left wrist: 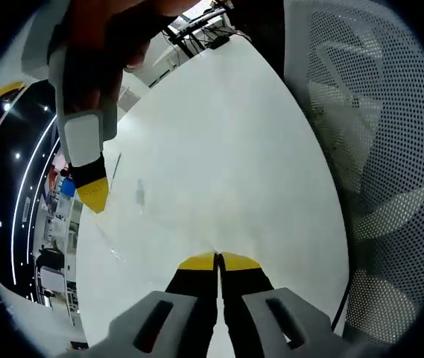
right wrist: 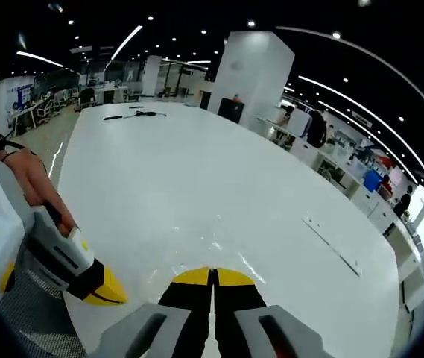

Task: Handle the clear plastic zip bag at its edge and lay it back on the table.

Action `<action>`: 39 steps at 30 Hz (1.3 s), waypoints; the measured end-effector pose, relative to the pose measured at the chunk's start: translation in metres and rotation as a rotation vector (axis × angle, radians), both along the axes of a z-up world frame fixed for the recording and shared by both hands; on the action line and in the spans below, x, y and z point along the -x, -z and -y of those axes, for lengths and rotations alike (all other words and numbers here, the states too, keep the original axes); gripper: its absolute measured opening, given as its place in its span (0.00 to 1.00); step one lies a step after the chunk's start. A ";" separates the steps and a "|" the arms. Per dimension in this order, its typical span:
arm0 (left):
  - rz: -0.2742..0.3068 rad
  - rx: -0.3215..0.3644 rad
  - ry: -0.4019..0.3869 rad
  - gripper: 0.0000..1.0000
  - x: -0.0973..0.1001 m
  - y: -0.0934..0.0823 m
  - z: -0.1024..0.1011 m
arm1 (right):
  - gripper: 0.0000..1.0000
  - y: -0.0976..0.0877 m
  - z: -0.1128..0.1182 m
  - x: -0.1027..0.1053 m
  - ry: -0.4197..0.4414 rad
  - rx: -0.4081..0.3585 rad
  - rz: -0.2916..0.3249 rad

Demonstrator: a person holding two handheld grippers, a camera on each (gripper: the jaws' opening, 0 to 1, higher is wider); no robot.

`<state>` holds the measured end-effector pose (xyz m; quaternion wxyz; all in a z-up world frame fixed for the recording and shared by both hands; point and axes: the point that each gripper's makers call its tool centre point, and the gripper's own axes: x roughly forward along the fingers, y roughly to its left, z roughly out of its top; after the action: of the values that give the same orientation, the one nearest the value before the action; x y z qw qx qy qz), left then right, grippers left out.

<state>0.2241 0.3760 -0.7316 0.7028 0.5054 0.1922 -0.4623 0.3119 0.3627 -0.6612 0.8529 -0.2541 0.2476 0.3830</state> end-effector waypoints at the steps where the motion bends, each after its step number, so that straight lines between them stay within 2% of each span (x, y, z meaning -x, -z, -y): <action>1: 0.001 -0.001 -0.001 0.00 -0.001 0.000 -0.001 | 0.00 -0.001 0.000 0.000 0.000 -0.001 0.001; 11: 0.001 -0.001 -0.005 0.00 -0.003 -0.002 -0.002 | 0.00 -0.003 -0.002 -0.009 -0.006 0.008 0.012; 30: -0.006 0.002 -0.012 0.00 -0.002 -0.001 -0.003 | 0.00 -0.009 -0.003 -0.006 -0.010 0.007 0.025; 39: -0.025 0.022 -0.064 0.00 -0.011 -0.002 -0.005 | 0.00 -0.012 -0.007 -0.003 -0.027 -0.007 0.043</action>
<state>0.2353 0.3813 -0.7297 0.7204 0.4854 0.2117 -0.4479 0.3145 0.3701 -0.6490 0.8537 -0.2624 0.2244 0.3898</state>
